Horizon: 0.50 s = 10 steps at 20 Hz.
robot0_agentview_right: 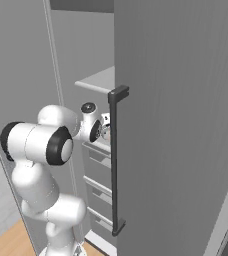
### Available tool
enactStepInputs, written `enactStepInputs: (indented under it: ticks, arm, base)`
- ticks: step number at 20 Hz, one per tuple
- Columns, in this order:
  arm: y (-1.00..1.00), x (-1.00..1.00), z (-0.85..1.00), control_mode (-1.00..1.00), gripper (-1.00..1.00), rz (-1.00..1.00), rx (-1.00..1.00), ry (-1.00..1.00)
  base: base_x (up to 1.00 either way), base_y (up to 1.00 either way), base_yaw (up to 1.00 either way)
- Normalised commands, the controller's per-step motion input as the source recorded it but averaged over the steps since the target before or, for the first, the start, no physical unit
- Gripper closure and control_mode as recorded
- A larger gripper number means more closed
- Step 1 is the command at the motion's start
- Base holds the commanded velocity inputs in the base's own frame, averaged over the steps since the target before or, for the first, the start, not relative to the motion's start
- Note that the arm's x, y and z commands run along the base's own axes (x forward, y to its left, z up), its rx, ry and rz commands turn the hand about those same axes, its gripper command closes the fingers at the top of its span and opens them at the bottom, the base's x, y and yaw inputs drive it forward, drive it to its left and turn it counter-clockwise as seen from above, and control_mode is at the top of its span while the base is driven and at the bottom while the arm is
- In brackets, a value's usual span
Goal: Take the meat container that has the shrimp and place it on the second highest rack of the freezer. Then take the vegetable container that has the lemon wedge and eggplant and place it on the highest rack of the freezer.
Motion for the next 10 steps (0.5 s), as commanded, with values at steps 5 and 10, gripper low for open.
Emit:
enactStepInputs:
  ticks: [5, 10]
  arm:
    - [-0.09, 0.44, -0.13, -1.00, 1.00, 0.00, 0.00, -0.01]
    - [0.00, 0.17, -0.37, -1.00, 1.00, 0.00, -0.01, -0.07]
  base:
    - [0.00, 0.00, 0.00]
    - [0.00, 0.00, 0.00]
